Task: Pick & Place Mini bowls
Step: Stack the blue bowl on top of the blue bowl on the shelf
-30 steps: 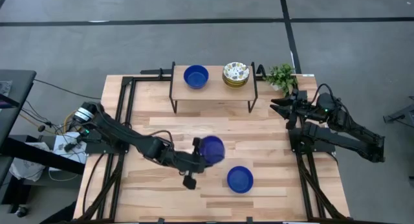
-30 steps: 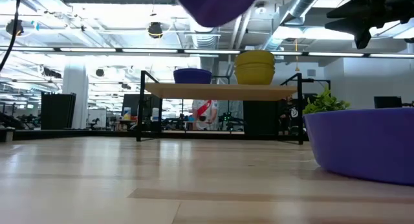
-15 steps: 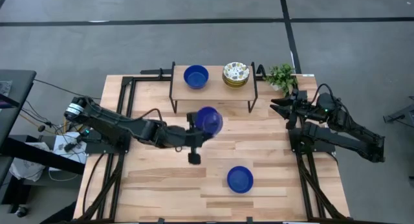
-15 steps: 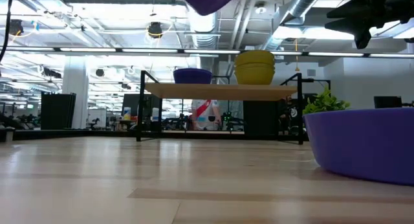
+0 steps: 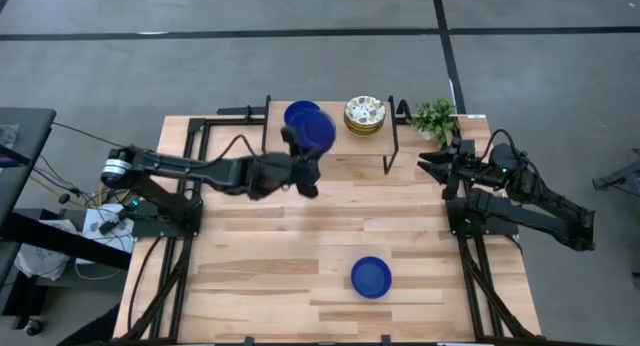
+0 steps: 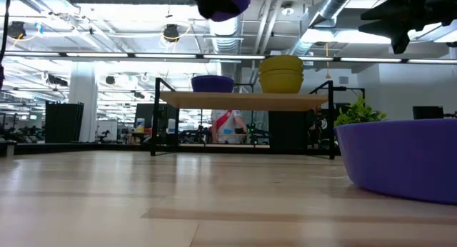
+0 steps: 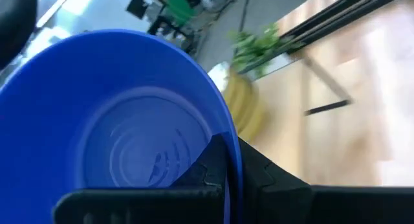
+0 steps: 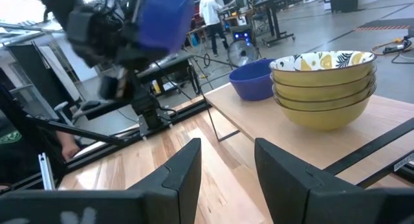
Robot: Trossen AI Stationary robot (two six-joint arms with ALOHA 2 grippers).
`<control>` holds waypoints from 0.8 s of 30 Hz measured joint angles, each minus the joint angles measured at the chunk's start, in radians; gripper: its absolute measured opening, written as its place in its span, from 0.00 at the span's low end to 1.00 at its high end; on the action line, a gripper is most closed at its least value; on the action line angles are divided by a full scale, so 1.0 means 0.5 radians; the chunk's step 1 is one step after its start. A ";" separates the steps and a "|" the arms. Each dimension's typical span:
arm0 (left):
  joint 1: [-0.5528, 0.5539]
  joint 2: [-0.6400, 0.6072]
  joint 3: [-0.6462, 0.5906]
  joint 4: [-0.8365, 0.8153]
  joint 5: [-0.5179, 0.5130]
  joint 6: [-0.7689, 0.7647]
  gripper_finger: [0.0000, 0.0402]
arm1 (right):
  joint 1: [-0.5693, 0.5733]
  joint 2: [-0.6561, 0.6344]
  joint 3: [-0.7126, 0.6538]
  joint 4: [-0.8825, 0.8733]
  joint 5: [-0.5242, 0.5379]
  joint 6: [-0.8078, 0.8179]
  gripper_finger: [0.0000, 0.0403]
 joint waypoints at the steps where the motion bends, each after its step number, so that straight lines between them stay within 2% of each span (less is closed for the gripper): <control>1: 0.038 0.000 0.000 0.017 0.000 0.053 0.02 | 0.000 0.000 0.000 0.000 0.000 0.000 0.33; 9: 0.370 0.000 0.000 0.045 0.294 0.159 0.02 | 0.000 0.000 0.000 0.000 0.000 0.001 0.33; 15: 0.577 0.000 0.000 0.045 0.310 0.159 0.02 | 0.000 0.000 0.000 0.001 0.000 0.001 0.33; 19: 0.692 0.001 0.000 0.045 0.449 0.123 0.02 | 0.000 0.000 0.000 0.001 0.001 0.001 0.33; 24: 0.805 0.001 0.000 0.013 0.499 0.002 0.02 | 0.000 0.000 0.000 0.002 0.002 0.000 0.33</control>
